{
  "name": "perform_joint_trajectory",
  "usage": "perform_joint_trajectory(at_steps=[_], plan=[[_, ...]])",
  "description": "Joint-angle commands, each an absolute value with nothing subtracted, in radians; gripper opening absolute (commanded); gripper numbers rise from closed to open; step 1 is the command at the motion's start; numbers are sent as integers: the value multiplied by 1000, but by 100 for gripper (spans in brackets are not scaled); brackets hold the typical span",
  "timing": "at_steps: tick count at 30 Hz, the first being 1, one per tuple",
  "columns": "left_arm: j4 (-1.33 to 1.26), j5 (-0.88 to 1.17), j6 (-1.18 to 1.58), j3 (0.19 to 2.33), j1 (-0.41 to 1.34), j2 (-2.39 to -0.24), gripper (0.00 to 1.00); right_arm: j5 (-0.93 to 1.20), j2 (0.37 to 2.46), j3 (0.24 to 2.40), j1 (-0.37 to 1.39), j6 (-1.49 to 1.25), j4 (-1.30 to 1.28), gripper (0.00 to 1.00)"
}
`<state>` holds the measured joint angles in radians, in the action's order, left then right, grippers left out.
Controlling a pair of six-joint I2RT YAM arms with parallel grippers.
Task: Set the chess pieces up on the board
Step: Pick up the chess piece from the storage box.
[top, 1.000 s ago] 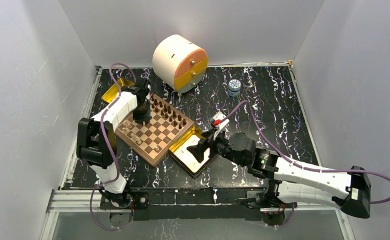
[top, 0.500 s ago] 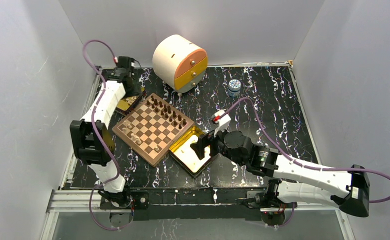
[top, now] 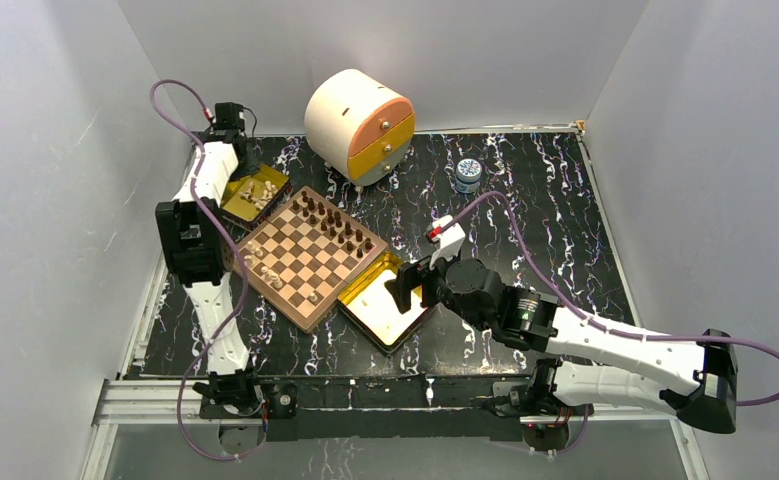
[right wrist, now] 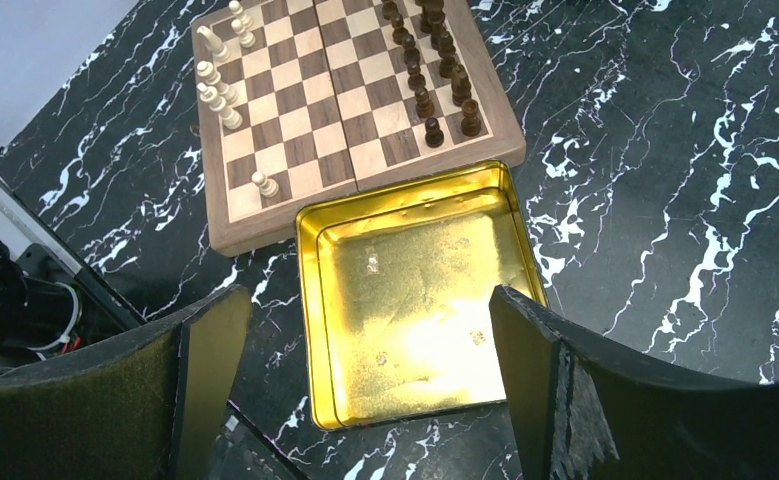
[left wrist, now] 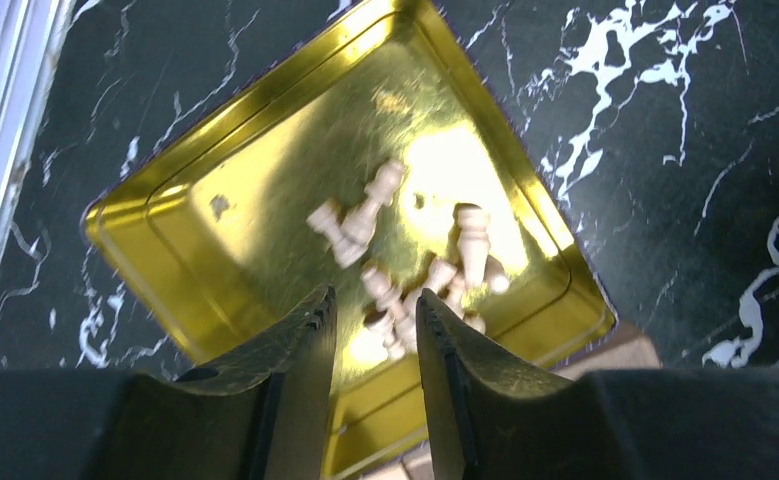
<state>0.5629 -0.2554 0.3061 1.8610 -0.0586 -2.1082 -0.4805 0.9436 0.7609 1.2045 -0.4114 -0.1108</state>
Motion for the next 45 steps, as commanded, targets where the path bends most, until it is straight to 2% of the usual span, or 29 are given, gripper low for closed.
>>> perform_joint_trajectory(at_steps=[1, 7, 18, 45], plan=[[573, -281, 252, 1987, -53, -2187, 34, -497, 962, 836, 1205, -407, -83, 99], [624, -339, 310, 2015, -74, -2241, 37, -491, 1009, 856, 1206, -399, -70, 99], [571, -337, 385, 1924, -75, -2241, 28, -501, 1016, 863, 1205, -366, -67, 99], [528, -301, 348, 1905, -90, -2312, 31, -527, 1018, 851, 1205, -331, -26, 99]])
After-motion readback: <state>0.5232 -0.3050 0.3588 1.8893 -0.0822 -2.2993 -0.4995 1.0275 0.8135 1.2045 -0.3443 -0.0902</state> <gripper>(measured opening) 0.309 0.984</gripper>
